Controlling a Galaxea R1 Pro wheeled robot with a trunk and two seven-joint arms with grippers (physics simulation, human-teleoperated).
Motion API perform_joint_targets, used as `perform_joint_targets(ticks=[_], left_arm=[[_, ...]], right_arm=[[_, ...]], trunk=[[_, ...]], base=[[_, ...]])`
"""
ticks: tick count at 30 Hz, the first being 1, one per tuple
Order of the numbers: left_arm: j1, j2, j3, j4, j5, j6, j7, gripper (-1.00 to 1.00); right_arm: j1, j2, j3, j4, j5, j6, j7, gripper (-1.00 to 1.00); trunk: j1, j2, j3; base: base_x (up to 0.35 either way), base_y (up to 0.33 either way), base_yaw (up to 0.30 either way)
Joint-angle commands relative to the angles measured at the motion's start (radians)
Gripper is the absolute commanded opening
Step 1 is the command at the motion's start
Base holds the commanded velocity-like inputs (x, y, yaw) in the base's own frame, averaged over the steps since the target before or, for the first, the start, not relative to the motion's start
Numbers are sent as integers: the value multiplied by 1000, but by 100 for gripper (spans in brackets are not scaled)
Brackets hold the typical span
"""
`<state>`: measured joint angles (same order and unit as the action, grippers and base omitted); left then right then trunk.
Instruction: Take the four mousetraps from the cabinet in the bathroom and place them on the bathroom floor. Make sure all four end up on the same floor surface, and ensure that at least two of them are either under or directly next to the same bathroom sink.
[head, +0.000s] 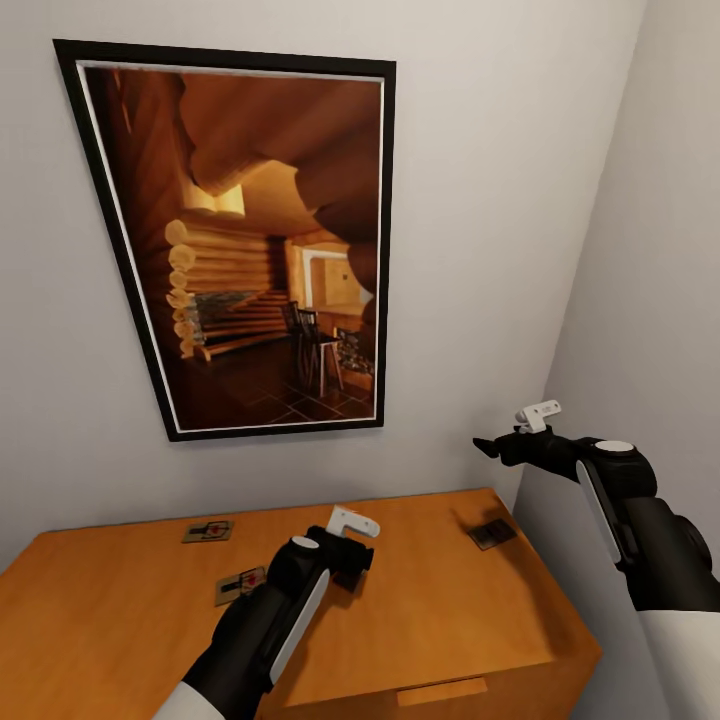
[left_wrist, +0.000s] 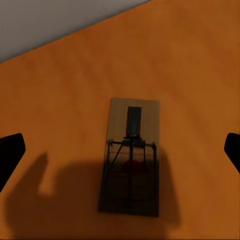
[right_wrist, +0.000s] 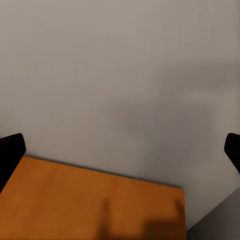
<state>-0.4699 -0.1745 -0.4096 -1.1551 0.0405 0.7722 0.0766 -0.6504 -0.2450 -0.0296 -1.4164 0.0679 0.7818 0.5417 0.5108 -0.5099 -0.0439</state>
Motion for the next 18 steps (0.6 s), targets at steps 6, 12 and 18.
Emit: perform_joint_targets(ticks=[6,12,18], left_arm=[[-2,0,-2,26,3,4,10,100],[-14,0,-2,45,3,4,12,100],[-50,0,-2,108,6,4,14,100]], right_arm=[[-1,0,-1,-1,8,4,8,100],[0,0,-1,-1,8,4,7,100],[0,1,-1,-1,9,4,7,100]], trunk=[[1,-2,-2],[1,-2,-2],[1,-2,-2]], base=[[0,0,0],[0,0,0],[0,0,0]])
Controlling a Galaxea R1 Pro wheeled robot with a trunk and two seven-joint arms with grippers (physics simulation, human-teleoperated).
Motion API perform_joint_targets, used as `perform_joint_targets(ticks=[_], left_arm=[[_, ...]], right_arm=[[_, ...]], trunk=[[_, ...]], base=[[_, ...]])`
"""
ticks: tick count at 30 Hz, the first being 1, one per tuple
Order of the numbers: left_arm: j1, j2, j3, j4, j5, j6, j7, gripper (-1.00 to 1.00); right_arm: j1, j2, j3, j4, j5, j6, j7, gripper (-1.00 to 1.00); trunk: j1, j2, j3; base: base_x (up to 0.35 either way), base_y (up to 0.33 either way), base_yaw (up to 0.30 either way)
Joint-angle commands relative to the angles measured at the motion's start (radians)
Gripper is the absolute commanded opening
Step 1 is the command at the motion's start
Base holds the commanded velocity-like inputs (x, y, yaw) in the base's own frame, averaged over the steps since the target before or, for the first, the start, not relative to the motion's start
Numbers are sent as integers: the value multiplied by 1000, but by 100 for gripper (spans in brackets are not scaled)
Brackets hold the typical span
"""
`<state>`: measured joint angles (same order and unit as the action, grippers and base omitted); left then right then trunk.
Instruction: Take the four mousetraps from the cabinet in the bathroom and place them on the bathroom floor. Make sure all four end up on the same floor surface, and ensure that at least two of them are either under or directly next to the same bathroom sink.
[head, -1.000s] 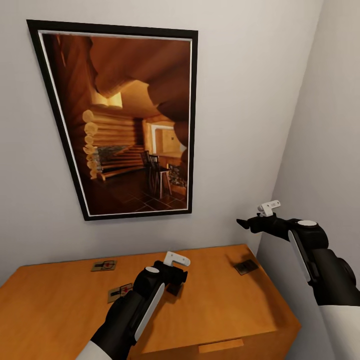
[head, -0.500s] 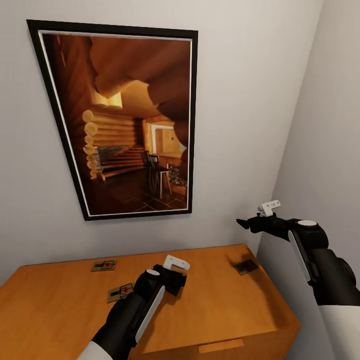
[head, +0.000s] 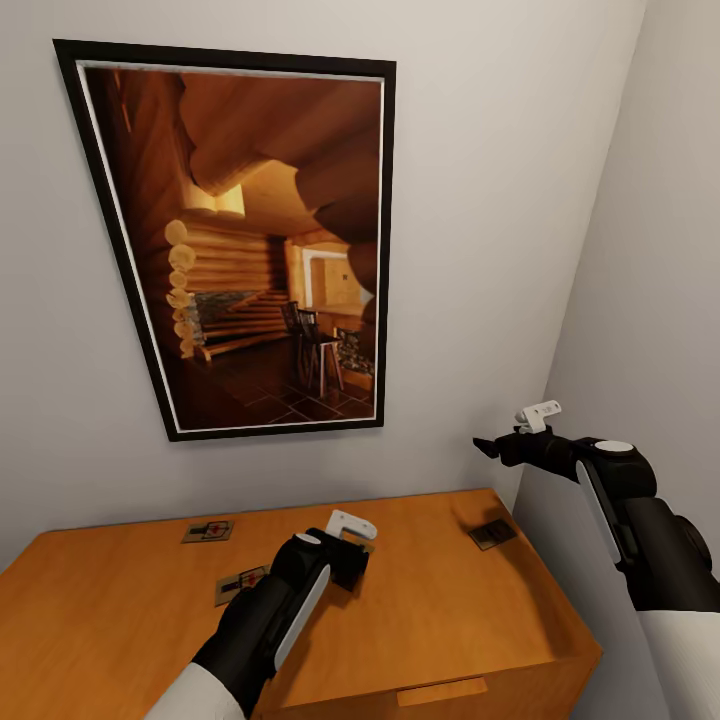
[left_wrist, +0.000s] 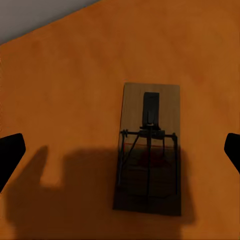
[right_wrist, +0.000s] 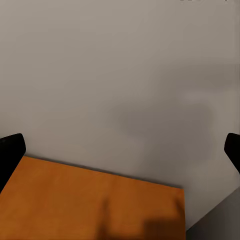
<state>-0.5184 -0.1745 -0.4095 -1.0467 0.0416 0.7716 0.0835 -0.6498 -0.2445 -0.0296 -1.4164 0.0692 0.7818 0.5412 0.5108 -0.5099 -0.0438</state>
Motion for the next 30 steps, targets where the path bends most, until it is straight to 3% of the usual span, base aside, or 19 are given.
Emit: perform_joint_targets(ticks=[1,30], left_arm=[[-5,0,-2,6,6,4,8,100],[-24,0,-2,44,15,3,0,100]], right_arm=[[-1,0,-1,-1,7,4,8,100],[-1,1,3,-1,8,4,8,100]], trunk=[[1,-2,-2],[1,-2,-2]], base=[[0,0,0],[0,0,0]])
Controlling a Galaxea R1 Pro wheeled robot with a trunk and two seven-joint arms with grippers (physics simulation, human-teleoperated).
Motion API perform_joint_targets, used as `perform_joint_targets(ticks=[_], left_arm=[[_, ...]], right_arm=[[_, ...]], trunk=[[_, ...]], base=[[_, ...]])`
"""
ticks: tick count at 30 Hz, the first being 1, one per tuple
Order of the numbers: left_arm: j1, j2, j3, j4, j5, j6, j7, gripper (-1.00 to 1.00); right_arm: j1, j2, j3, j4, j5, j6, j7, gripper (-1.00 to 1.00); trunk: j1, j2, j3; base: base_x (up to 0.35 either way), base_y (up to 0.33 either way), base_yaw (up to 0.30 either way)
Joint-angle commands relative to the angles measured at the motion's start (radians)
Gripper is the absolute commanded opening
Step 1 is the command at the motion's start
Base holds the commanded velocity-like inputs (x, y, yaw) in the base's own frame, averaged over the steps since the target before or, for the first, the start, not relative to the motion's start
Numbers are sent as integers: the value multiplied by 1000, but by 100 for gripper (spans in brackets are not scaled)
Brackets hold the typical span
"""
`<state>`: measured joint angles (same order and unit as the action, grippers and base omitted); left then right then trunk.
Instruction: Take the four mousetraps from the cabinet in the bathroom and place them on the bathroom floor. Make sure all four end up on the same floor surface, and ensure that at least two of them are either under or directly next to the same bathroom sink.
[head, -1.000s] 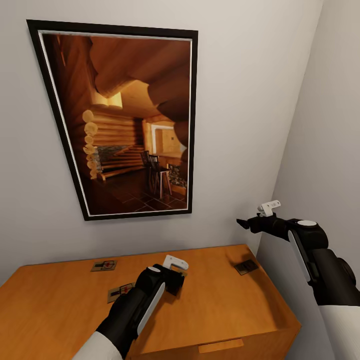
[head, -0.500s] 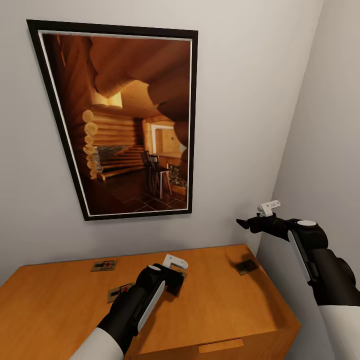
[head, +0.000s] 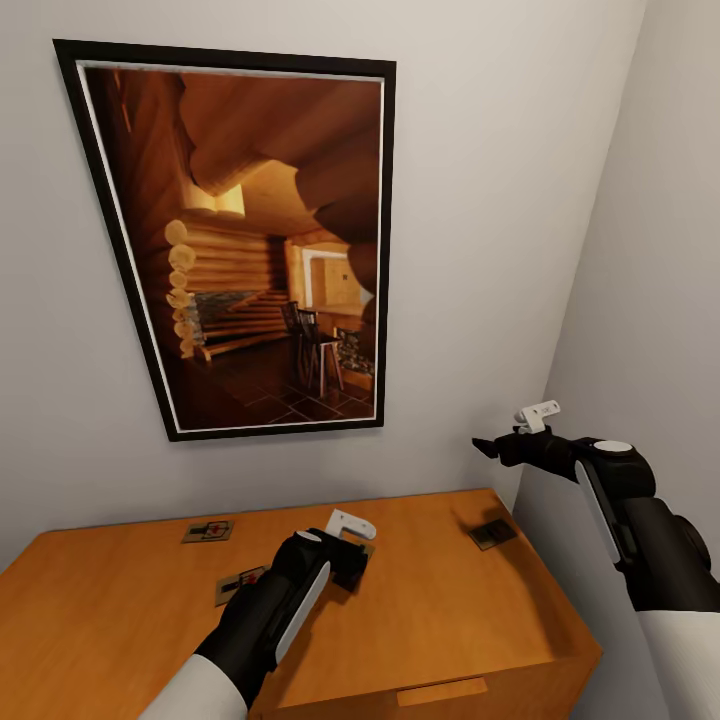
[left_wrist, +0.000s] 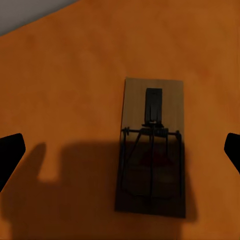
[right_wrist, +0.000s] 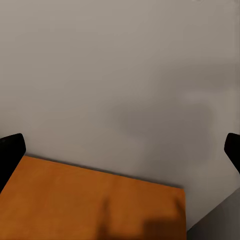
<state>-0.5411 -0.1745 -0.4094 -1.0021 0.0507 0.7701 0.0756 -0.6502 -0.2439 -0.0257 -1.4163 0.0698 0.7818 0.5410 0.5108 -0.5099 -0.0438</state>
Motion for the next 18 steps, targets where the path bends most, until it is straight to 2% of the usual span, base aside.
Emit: perform_joint_targets(ticks=[1,18], left_arm=[[-1,0,-2,1,6,5,7,100],[-20,0,-3,54,7,6,-5,100]], right_arm=[[-1,0,-1,-1,8,4,8,100],[-1,0,1,-1,8,4,8,100]], trunk=[[1,-2,-2],[1,-2,-2]], base=[[0,0,0],[0,0,0]])
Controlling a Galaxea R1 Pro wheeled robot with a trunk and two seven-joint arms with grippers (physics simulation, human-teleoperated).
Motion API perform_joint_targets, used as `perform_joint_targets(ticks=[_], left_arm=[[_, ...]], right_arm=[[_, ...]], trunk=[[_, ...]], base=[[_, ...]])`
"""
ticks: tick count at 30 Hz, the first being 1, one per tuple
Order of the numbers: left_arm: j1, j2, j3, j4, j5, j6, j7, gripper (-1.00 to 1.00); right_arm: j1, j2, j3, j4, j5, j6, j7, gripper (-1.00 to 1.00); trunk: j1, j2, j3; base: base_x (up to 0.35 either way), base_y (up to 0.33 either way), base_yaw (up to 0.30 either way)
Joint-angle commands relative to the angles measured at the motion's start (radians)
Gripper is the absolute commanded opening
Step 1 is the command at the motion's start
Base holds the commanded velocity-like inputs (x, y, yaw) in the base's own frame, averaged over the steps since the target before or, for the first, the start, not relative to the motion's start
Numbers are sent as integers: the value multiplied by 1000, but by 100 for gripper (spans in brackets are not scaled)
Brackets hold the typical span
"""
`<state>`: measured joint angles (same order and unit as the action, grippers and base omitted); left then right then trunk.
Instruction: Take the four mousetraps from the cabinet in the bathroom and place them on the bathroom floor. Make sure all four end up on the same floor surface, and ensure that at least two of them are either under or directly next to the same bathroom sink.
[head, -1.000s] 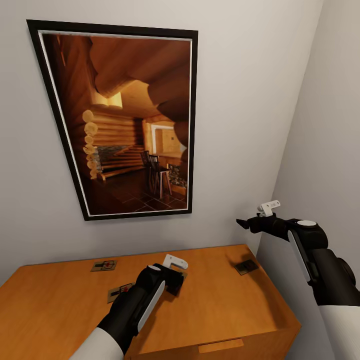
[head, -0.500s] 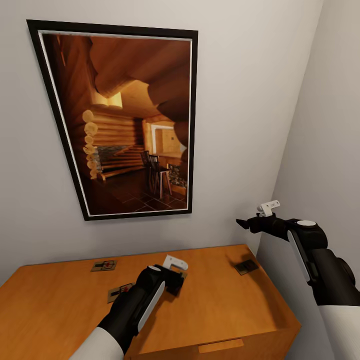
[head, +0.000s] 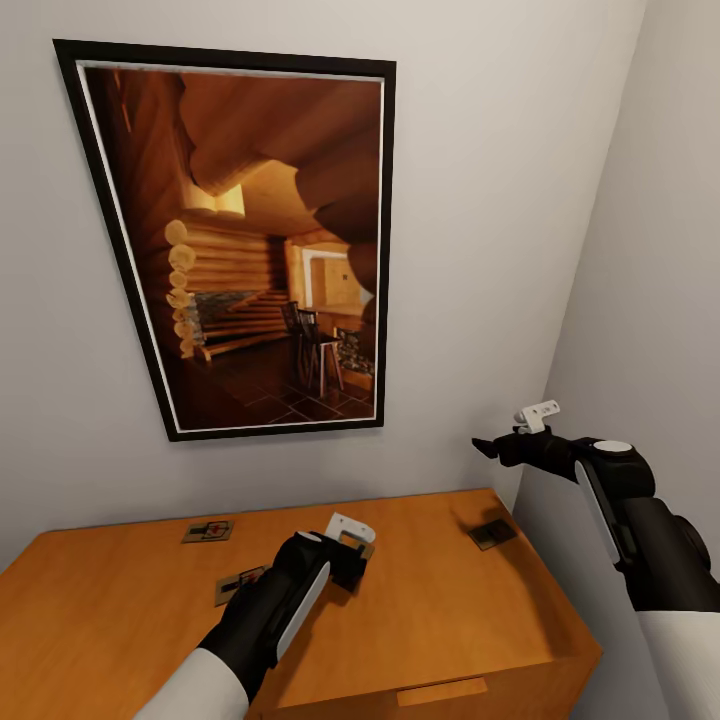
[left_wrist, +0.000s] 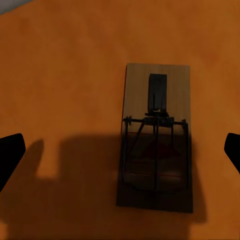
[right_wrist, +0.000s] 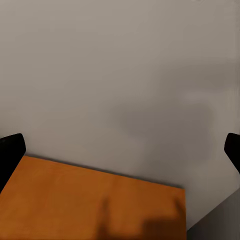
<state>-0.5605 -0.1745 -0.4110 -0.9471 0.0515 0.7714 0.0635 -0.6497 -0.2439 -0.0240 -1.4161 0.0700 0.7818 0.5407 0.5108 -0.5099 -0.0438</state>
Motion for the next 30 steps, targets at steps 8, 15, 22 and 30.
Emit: perform_joint_targets(ticks=[8,15,22,30], left_arm=[[-2,0,-5,-2,8,3,5,100],[-2,0,-6,-4,8,2,5,100],[-2,0,-19,-6,9,2,4,100],[-3,0,-31,-7,13,1,2,100]], right_arm=[[-1,0,-3,-1,7,4,8,100],[-1,0,-4,-1,7,4,8,100],[-2,0,-4,-1,7,4,8,100],[-1,0,-4,-1,8,4,7,100]], trunk=[[1,-2,-2],[1,-2,-2],[4,-9,-5],[35,-65,-30]], base=[[0,0,0],[0,0,0],[0,0,0],[0,0,0]])
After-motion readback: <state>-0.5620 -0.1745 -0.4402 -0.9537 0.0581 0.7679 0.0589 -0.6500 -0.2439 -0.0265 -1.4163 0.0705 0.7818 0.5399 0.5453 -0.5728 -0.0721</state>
